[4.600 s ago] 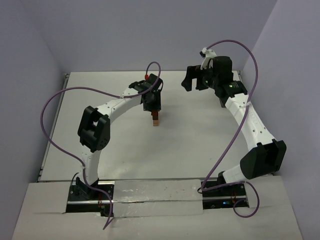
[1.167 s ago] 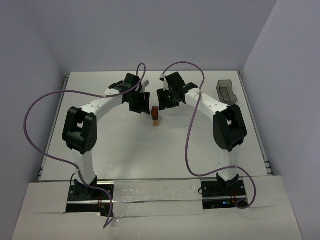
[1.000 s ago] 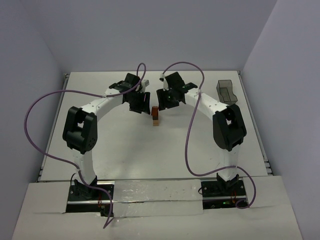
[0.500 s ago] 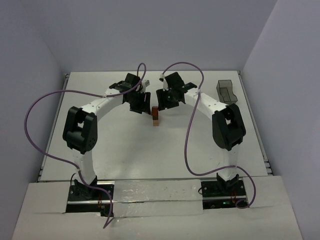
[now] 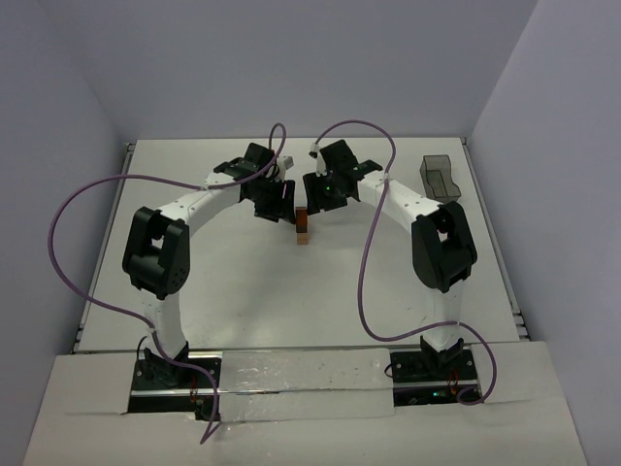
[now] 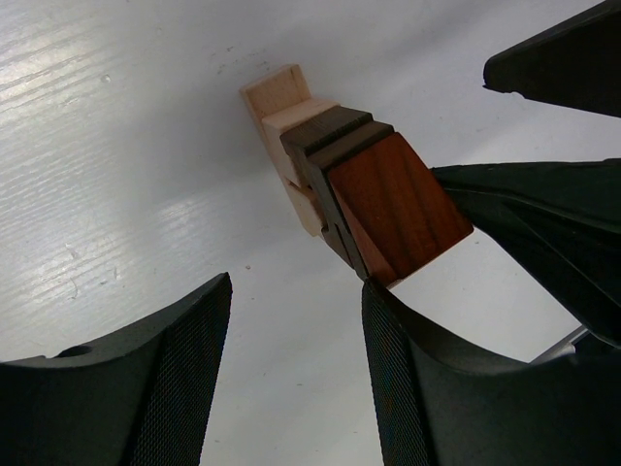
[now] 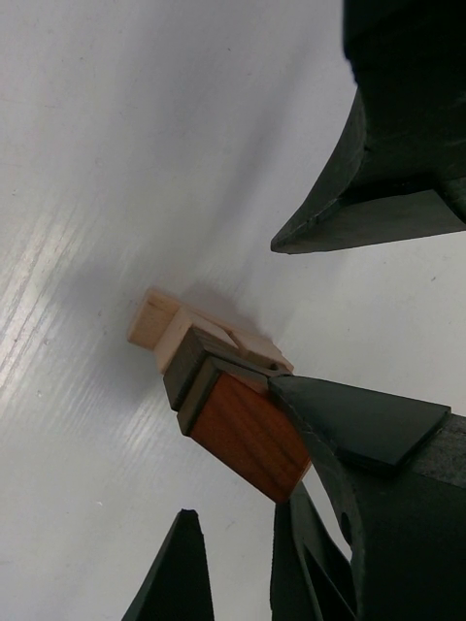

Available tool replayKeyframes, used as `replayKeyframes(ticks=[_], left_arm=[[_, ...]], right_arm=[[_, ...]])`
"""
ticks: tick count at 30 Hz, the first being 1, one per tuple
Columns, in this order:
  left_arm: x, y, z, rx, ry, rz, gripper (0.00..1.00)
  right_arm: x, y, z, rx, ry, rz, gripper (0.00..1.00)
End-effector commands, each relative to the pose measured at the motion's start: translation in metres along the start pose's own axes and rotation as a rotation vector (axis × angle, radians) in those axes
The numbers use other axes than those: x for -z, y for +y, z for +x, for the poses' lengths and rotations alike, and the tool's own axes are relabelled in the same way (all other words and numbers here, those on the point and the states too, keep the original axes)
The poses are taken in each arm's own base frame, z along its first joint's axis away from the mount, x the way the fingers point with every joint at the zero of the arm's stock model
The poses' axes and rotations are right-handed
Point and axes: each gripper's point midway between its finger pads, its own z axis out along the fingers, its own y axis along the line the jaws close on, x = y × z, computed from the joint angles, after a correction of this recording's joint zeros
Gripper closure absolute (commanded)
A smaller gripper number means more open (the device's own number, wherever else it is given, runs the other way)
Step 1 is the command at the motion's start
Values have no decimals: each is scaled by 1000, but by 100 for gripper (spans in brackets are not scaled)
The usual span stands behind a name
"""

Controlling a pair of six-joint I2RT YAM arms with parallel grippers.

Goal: Build the wood block tower

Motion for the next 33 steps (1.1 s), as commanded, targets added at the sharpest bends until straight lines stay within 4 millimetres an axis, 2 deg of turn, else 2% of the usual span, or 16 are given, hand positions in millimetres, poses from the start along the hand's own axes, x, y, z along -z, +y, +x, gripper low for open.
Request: replayKeyframes(ticks=[1, 8, 14, 24, 27, 29, 31, 32, 33], left_arm=[[9, -13, -17, -19, -43, 33, 37], [9, -11, -16, -20, -46, 27, 36], [18, -10, -17, -26, -65, 23, 36], [64, 4, -28, -7, -173, 45, 34], [81, 9, -28, -7, -211, 66, 28], [99, 24, -27, -8, -259, 65, 10], [111, 34, -21, -7, -286, 44, 1], [116, 41, -19, -4, -299, 30, 1], [123, 53, -17, 7, -316, 9, 1]], right_arm=[[8, 4, -20, -1, -47, -8, 39], [9, 3, -21, -2, -52, -4, 39], [14, 2, -21, 0, -59, 4, 39], [56, -15, -25, 19, -142, 41, 38], [77, -19, -29, 39, -184, 44, 37], [92, -26, -19, 69, -203, 43, 31], [107, -29, -19, 95, -252, 45, 21], [120, -28, -17, 110, -284, 47, 12], [123, -33, -8, 115, -285, 60, 3]])
